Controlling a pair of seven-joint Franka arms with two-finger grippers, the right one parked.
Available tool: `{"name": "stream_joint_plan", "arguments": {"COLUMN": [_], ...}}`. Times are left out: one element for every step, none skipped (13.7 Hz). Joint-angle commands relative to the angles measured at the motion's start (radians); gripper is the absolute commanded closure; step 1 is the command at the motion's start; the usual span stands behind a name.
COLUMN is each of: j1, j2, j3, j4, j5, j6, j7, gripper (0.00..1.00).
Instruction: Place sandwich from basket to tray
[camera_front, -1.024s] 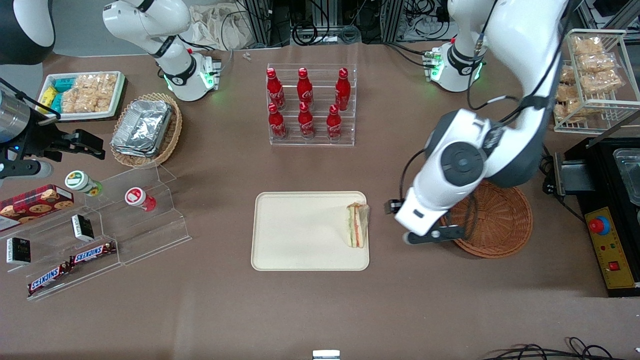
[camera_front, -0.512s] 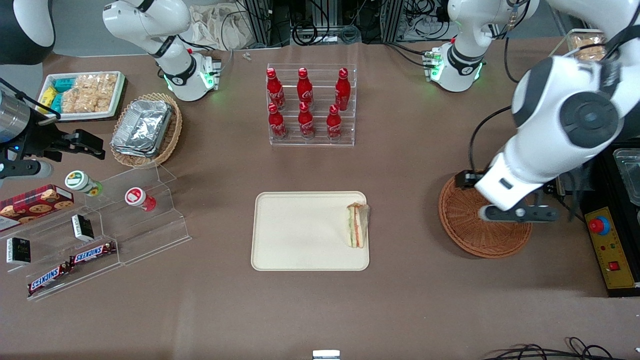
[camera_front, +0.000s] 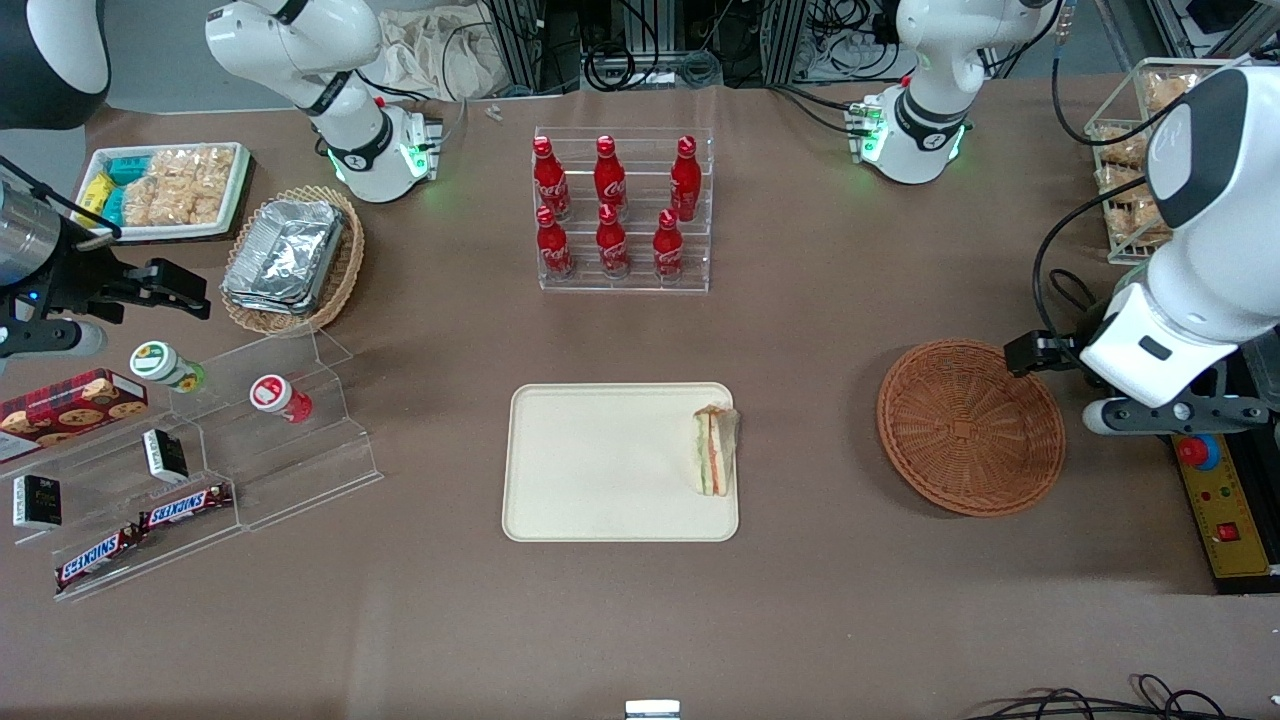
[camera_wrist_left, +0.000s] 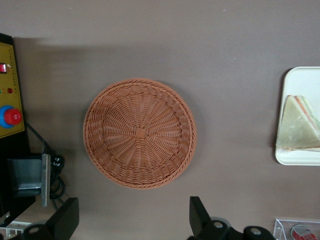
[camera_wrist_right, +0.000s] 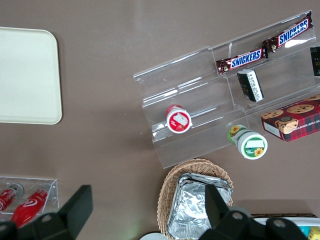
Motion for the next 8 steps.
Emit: {"name": "stream_joint_plan", "arguments": {"j1": [0.036, 0.037, 0.043, 0.048, 0.062, 0.068, 0.065, 0.044], "j2": [-0.030, -0.032, -0.036, -0.038, -0.041, -0.044, -0.045, -0.053], "j3": [-0.006, 0.000, 0.005, 0.005, 0.005, 0.006, 0.017, 0.070], "j4": [-0.016, -0.016, -0.021, -0.022, -0.024, -0.028, -0.030, -0.030], "j5": [0.001, 0.001, 0.003, 0.003, 0.001, 0.001, -0.002, -0.014], "j6": [-0.032, -0.033, -0.033, -0.033, -0.033, -0.033, -0.040, -0.048], "j7": [0.017, 0.017, 0.017, 0.017, 0.019, 0.022, 0.064, 0.119], "gripper": [0.01, 0.01, 0.01, 0.00, 0.00, 0.00, 0.00, 0.00]}}
